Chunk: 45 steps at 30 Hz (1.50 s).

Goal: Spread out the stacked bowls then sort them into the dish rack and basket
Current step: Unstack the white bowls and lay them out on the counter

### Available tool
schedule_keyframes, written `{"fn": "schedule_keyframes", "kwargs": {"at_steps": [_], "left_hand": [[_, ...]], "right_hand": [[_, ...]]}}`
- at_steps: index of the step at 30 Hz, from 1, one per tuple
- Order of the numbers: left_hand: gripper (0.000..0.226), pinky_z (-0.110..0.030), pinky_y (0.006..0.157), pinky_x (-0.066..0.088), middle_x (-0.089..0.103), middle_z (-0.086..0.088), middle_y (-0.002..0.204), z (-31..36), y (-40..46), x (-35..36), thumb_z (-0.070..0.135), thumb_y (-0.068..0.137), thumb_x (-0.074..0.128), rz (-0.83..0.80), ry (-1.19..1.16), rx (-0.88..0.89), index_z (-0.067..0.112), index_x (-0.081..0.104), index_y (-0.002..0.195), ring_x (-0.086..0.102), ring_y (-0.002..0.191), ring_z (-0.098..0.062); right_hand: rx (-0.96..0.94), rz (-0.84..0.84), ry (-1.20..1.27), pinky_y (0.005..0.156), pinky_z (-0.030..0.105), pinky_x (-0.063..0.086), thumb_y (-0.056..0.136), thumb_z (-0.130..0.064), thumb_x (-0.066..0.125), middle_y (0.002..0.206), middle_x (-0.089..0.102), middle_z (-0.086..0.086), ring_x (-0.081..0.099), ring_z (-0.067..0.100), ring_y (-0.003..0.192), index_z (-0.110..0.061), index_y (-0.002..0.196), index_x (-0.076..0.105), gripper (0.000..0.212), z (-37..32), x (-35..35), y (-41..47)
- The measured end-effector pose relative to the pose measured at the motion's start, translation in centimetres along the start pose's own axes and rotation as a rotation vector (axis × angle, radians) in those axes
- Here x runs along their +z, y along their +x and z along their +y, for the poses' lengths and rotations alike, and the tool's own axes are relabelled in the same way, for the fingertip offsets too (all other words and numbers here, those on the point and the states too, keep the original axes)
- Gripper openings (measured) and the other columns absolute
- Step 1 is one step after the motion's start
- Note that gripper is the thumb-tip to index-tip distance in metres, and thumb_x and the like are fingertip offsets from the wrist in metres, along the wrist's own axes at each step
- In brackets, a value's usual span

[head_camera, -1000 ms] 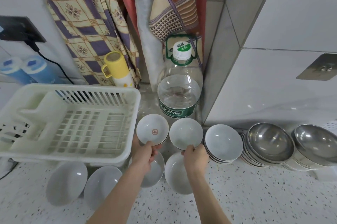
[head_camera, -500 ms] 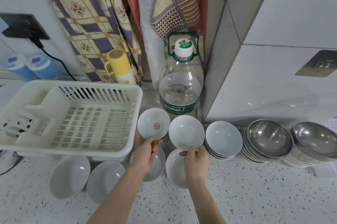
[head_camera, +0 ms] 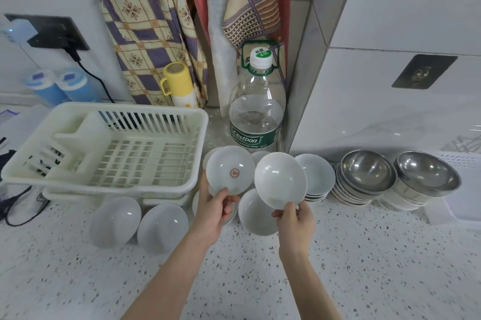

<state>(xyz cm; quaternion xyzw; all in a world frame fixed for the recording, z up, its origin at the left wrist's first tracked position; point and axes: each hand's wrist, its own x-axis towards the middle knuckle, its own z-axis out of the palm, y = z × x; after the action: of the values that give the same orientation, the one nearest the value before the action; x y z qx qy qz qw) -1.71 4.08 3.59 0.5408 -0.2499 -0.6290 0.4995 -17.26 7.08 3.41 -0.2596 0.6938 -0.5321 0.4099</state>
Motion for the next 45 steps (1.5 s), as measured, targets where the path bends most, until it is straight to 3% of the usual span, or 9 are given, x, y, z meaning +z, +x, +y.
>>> {"fn": "schedule_keyframes", "kwargs": {"at_steps": [7, 11, 15, 20, 24, 28, 36, 45], "left_hand": [[0.066, -0.022, 0.042, 0.031, 0.069, -0.014, 0.072, -2.2, -6.2, -3.9, 0.006, 0.099, 0.049, -0.096, 0.119, -0.022, 0.066, 0.043, 0.125, 0.044, 0.049, -0.011], [0.068, -0.024, 0.041, 0.028, 0.07, -0.016, 0.073, -4.0, -8.5, -6.3, 0.004, 0.098, 0.049, -0.112, 0.183, -0.03, 0.063, 0.041, 0.131, 0.048, 0.05, -0.012], [0.069, -0.024, 0.04, 0.028, 0.07, -0.019, 0.072, -5.8, -9.8, -8.6, 0.007, 0.098, 0.051, -0.096, 0.225, -0.089, 0.063, 0.035, 0.136, 0.036, 0.046, -0.014], [0.07, -0.023, 0.039, 0.03, 0.071, -0.021, 0.072, -7.3, -10.4, -10.6, 0.005, 0.098, 0.05, -0.063, 0.249, -0.108, 0.064, 0.036, 0.135, 0.037, 0.043, -0.012], [0.068, -0.022, 0.039, 0.03, 0.07, -0.02, 0.071, -8.1, -10.4, -11.5, 0.004, 0.099, 0.048, -0.038, 0.249, -0.127, 0.057, 0.036, 0.139, 0.041, 0.043, -0.01], [0.065, -0.022, 0.04, 0.031, 0.071, -0.02, 0.071, -8.6, -10.3, -11.8, 0.003, 0.1, 0.047, -0.02, 0.247, -0.142, 0.052, 0.035, 0.143, 0.041, 0.043, -0.01], [0.066, -0.023, 0.04, 0.031, 0.071, -0.017, 0.069, -8.9, -10.0, -12.0, 0.0, 0.099, 0.047, -0.009, 0.236, -0.166, 0.046, 0.034, 0.145, 0.046, 0.047, -0.011], [0.064, -0.023, 0.041, 0.033, 0.073, -0.017, 0.073, -9.2, -10.1, -12.1, 0.006, 0.101, 0.049, -0.018, 0.231, -0.198, 0.047, 0.03, 0.146, 0.049, 0.053, -0.015]], "right_hand": [[0.011, 0.047, 0.064, 0.047, 0.019, 0.043, 0.087, -0.004, 0.043, 0.054, 0.06, -0.004, 0.055, 0.005, 0.053, -0.014, 0.086, 0.065, 0.024, 1.9, -3.0, -4.4], [0.024, 0.044, 0.0, 0.044, 0.018, 0.042, 0.089, -0.004, 0.043, 0.054, 0.061, 0.0, 0.054, 0.004, 0.051, -0.014, 0.092, 0.066, 0.025, 4.0, -4.3, -7.1], [0.044, 0.016, -0.082, 0.043, 0.016, 0.039, 0.09, -0.005, 0.043, 0.06, 0.061, 0.006, 0.052, 0.004, 0.05, -0.016, 0.092, 0.065, 0.025, 6.3, -5.3, -9.3], [0.062, -0.029, -0.214, 0.041, 0.016, 0.035, 0.091, -0.009, 0.043, 0.053, 0.061, 0.0, 0.046, 0.0, 0.042, -0.013, 0.093, 0.062, 0.02, 8.3, -6.3, -10.3], [0.067, -0.068, -0.315, 0.041, 0.016, 0.037, 0.094, -0.014, 0.043, 0.055, 0.064, 0.001, 0.051, 0.002, 0.048, -0.018, 0.096, 0.062, 0.02, 9.2, -6.6, -10.6], [0.098, -0.099, -0.345, 0.045, 0.022, 0.043, 0.094, -0.015, 0.042, 0.058, 0.064, 0.001, 0.056, 0.013, 0.059, -0.02, 0.102, 0.061, 0.021, 9.6, -6.3, -10.7], [0.099, -0.126, -0.37, 0.039, 0.015, 0.036, 0.093, -0.014, 0.041, 0.058, 0.064, 0.0, 0.05, 0.005, 0.047, -0.019, 0.105, 0.061, 0.024, 10.0, -5.9, -10.3], [0.09, -0.145, -0.417, 0.042, 0.014, 0.038, 0.096, -0.016, 0.04, 0.061, 0.066, 0.003, 0.055, 0.009, 0.056, -0.014, 0.113, 0.061, 0.027, 10.5, -5.8, -10.4]]}}
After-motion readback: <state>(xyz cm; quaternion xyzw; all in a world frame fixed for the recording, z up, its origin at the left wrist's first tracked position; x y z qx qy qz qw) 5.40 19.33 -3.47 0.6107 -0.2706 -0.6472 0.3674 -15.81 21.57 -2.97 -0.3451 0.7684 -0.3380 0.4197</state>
